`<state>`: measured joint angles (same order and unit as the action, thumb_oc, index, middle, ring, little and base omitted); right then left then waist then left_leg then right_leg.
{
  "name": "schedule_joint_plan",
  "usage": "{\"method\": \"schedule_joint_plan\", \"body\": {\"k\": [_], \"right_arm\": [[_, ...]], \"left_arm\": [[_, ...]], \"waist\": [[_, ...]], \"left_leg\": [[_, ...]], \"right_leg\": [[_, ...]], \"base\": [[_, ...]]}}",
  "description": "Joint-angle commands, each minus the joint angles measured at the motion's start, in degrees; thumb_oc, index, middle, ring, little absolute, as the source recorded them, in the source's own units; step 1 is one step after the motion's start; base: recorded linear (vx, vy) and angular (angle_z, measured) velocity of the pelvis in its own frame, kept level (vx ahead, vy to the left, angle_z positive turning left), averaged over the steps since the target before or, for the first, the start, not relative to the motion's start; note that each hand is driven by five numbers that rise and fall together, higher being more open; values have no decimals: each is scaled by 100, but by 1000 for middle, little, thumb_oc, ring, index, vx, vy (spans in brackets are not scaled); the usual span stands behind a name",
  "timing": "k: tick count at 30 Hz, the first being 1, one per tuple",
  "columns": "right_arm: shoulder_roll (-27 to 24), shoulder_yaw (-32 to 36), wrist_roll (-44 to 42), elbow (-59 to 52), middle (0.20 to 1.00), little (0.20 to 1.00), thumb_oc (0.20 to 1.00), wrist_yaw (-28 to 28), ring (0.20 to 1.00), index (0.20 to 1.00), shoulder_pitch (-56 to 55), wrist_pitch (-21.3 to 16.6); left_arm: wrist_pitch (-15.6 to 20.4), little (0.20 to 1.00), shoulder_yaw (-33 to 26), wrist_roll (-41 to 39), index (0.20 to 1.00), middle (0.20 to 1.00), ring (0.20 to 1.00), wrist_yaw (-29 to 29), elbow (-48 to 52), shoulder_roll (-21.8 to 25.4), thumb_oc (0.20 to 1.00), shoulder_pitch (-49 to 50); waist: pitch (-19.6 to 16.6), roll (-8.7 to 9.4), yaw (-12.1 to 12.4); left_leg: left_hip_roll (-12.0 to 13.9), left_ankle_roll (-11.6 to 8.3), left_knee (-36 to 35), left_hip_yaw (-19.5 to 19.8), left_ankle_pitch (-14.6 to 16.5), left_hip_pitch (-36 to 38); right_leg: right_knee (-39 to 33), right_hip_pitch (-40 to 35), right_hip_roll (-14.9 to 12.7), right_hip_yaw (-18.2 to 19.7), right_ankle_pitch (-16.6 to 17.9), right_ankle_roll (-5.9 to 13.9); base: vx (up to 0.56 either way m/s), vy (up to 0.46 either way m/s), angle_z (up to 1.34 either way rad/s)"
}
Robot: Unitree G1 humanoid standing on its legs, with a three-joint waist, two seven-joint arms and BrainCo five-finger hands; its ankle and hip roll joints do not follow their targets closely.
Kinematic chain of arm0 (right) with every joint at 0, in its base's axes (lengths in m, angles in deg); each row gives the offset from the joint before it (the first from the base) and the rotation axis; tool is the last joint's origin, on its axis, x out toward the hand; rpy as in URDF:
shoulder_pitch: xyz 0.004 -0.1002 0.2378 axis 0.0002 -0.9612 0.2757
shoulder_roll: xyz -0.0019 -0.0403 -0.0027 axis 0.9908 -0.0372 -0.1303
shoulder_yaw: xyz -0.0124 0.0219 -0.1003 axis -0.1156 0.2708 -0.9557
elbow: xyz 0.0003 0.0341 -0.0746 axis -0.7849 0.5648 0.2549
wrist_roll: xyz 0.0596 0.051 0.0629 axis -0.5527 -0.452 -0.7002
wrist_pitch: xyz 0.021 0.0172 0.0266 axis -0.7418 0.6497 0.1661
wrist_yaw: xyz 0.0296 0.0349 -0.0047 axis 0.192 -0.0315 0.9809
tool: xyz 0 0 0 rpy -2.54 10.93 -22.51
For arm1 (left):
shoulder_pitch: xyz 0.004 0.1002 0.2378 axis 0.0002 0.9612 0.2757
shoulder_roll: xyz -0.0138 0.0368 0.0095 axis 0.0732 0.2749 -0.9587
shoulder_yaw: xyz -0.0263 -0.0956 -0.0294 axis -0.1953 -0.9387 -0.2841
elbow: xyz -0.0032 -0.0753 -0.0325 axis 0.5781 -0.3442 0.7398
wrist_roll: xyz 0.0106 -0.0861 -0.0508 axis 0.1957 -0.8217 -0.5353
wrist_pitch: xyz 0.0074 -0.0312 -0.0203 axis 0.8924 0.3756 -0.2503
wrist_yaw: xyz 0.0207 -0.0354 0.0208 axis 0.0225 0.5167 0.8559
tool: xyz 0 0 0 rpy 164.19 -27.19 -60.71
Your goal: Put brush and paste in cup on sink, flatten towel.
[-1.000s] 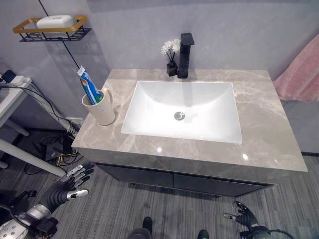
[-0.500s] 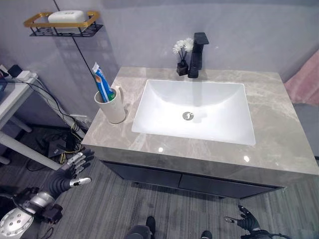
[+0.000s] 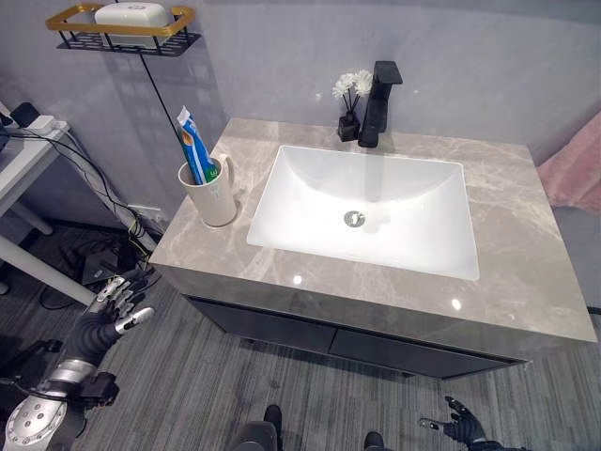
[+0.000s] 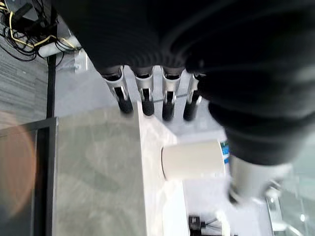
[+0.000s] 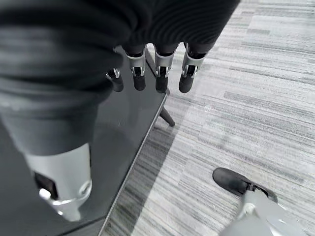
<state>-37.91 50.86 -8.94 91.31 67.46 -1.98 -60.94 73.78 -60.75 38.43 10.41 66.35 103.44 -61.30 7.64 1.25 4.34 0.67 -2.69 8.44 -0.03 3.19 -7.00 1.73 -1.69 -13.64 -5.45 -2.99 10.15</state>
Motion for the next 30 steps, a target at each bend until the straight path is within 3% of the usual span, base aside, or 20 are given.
{"method": "schedule_joint_plan", "body": {"k": [1, 10, 20, 30], "right_arm": [[-70, -22, -88, 136, 1000, 1000, 1000, -128, 1000, 1000, 150, -5], [-57, -281, 146, 101, 1000, 1000, 1000, -136, 1000, 1000, 239, 54], [-185, -435, 248, 93, 1000, 1000, 1000, -218, 1000, 1000, 394, 128], [-262, -517, 193, 107, 1000, 1000, 1000, -331, 1000, 1000, 526, 169]], "left_arm": [[423, 200, -408, -31, 200, 200, 200, -169, 31, -20, 200, -284], [493, 200, -283, 25, 200, 200, 200, -259, 47, 58, 200, -665], [436, 200, -205, -148, 200, 200, 200, -417, -12, 374, 200, -908], [399, 200, -250, 131, 200, 200, 200, -736, -202, 527, 200, -1073]], "waist": [[-130, 121, -147], [-188, 108, -228], [-139, -30, -331], [-37, -111, -336]], "left_leg": [[177, -165, 728, 65, 180, -414], [148, -151, 552, -7, 85, -445], [244, -167, -248, -59, -457, -555], [422, -260, -1021, 81, -936, -523]], "right_leg": [[189, 30, -159, -234, 322, -21], [17, 62, -199, -177, 441, 6], [-333, 447, -131, -119, 725, 36], [-464, 679, 41, -207, 771, 9]], "base": [[0, 0, 0], [3, 1, -2], [-33, -18, -1], [-8, -33, 0]]}}
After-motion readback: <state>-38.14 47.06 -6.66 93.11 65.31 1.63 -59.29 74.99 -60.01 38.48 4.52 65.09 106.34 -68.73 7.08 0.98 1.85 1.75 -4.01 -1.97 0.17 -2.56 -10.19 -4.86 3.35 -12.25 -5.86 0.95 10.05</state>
